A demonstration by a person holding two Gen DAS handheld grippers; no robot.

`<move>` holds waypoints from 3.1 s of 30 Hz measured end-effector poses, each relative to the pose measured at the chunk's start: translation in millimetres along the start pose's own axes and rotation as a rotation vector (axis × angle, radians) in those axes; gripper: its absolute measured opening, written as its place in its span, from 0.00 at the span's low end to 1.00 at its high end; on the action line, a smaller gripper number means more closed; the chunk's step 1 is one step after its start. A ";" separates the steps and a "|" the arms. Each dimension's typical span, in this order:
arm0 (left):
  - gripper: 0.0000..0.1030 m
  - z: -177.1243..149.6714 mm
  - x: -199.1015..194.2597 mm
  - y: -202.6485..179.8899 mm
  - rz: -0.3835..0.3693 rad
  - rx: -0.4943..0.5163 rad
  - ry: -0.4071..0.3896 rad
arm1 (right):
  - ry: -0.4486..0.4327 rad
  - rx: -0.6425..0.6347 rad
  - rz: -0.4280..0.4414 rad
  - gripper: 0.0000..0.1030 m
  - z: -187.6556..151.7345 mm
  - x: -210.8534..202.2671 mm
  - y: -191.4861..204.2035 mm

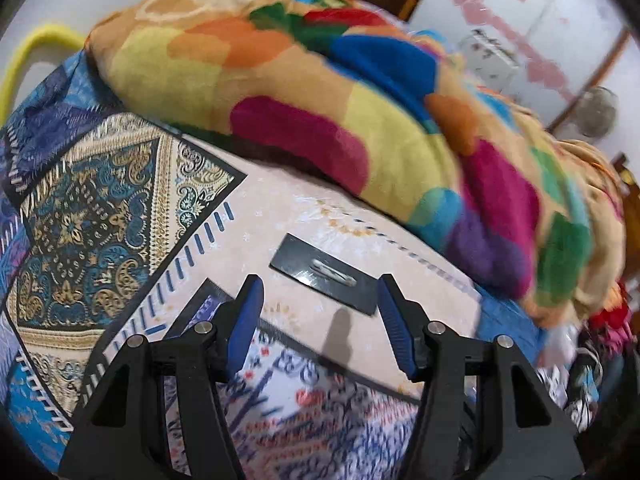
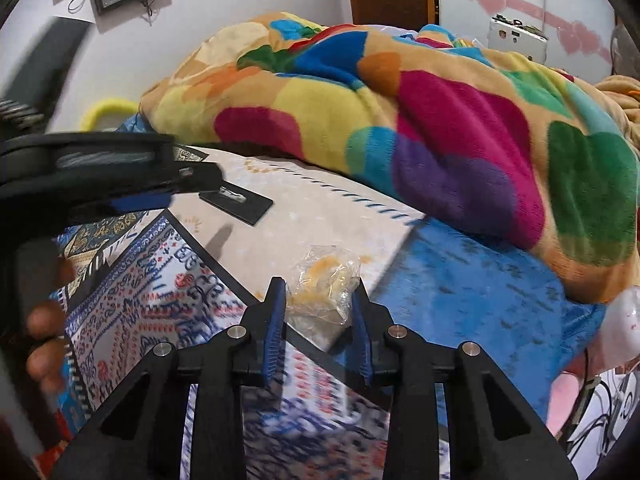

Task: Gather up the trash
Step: 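Grasp the black clip with the left tool while the right tool grasps the bagged yellow item, then carry the black clip and bagged item with both tools over the white bucket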

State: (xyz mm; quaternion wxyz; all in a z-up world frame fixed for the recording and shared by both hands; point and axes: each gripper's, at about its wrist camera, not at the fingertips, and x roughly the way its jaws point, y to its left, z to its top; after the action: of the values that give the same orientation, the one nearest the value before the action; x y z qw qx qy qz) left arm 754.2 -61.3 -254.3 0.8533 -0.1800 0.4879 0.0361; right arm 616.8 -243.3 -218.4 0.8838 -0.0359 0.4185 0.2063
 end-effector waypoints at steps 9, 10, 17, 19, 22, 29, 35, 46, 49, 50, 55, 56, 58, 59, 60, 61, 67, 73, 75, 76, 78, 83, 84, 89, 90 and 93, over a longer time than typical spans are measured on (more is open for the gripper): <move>0.56 3.4 15.9 -10.3 0.074 -0.104 -0.098 | -0.031 -0.061 -0.023 0.28 -6.7 -16.3 -0.5; 0.56 1.6 17.1 -15.4 0.099 -0.081 -0.107 | -0.033 -0.059 -0.026 0.28 -7.9 -17.2 -0.8; 0.57 -29.3 17.4 -43.1 0.242 0.130 -0.134 | -0.014 -0.041 -0.029 0.28 -10.6 -19.3 -5.0; 0.53 -32.9 12.3 -37.7 0.214 0.146 -0.106 | -0.008 -0.044 -0.033 0.28 -13.3 -23.5 -6.2; 0.30 -39.6 3.4 -32.1 0.183 0.201 -0.067 | -0.001 -0.062 -0.043 0.28 -16.0 -31.3 -5.2; 0.23 -72.3 -20.1 -15.9 0.171 0.311 -0.006 | -0.015 -0.084 -0.032 0.28 -16.1 -52.7 4.1; 0.23 -99.0 -72.0 -6.5 0.126 0.337 -0.041 | -0.042 -0.085 -0.021 0.28 -14.1 -82.7 17.1; 0.23 -128.7 -202.5 7.4 0.034 0.327 -0.151 | -0.115 -0.120 0.010 0.28 -11.4 -154.1 74.5; 0.23 -138.8 -238.5 18.9 0.023 0.320 -0.191 | -0.137 -0.135 0.026 0.28 -13.1 -172.7 95.7; 0.23 -142.6 -250.2 23.9 0.019 0.317 -0.203 | -0.142 -0.144 0.034 0.28 -14.2 -178.5 104.5; 0.23 -165.2 -301.3 57.0 0.019 0.288 -0.244 | -0.163 -0.179 0.071 0.28 -23.2 -198.5 145.5; 0.23 -168.8 -308.2 64.0 0.020 0.281 -0.246 | -0.166 -0.184 0.079 0.28 -25.4 -201.2 153.3; 0.23 -177.8 -322.7 80.6 0.027 0.272 -0.257 | -0.168 -0.193 0.102 0.28 -30.9 -206.6 171.5; 0.23 -183.9 -330.9 90.4 0.035 0.272 -0.268 | -0.169 -0.199 0.109 0.28 -33.0 -208.0 179.0; 0.23 -188.7 -336.4 97.4 0.044 0.271 -0.277 | -0.168 -0.207 0.120 0.28 -35.7 -209.7 189.8; 0.23 -193.7 -342.2 105.2 0.051 0.267 -0.283 | -0.167 -0.211 0.131 0.28 -38.5 -210.9 197.0; 0.23 -228.4 -369.9 159.6 0.085 0.213 -0.301 | -0.162 -0.257 0.200 0.28 -53.3 -215.0 249.3; 0.23 -264.8 -386.3 218.3 0.138 0.152 -0.302 | -0.136 -0.321 0.265 0.28 -66.5 -211.5 301.6; 0.23 -274.0 -388.5 235.0 0.158 0.130 -0.306 | -0.123 -0.337 0.294 0.28 -71.4 -207.2 317.4; 0.23 -278.0 -388.9 242.3 0.167 0.121 -0.310 | -0.113 -0.346 0.312 0.28 -74.5 -203.5 326.5; 0.23 -287.1 -386.6 259.9 0.192 0.097 -0.314 | -0.092 -0.365 0.337 0.28 -81.9 -195.1 344.3; 0.23 -305.9 -371.0 301.4 0.224 0.020 -0.290 | -0.013 -0.406 0.403 0.28 -100.9 -162.5 384.4; 0.23 -309.2 -365.8 309.9 0.228 0.001 -0.280 | 0.002 -0.412 0.409 0.28 -104.6 -157.2 390.5; 0.23 -323.8 -334.9 348.6 0.246 -0.085 -0.210 | 0.093 -0.458 0.421 0.28 -124.1 -119.4 416.3; 0.23 -326.7 -328.6 355.9 0.248 -0.104 -0.195 | 0.117 -0.460 0.424 0.28 -128.3 -109.9 419.0; 0.23 -338.2 -308.8 378.7 0.257 -0.166 -0.154 | 0.180 -0.456 0.426 0.28 -138.5 -90.0 425.4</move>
State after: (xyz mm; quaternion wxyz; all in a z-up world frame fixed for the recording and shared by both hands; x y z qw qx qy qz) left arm 226.2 211.3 -251.4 0.8588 -0.1827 0.4354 0.1986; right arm 297.7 82.1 -193.8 0.7492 -0.1626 0.4361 0.4712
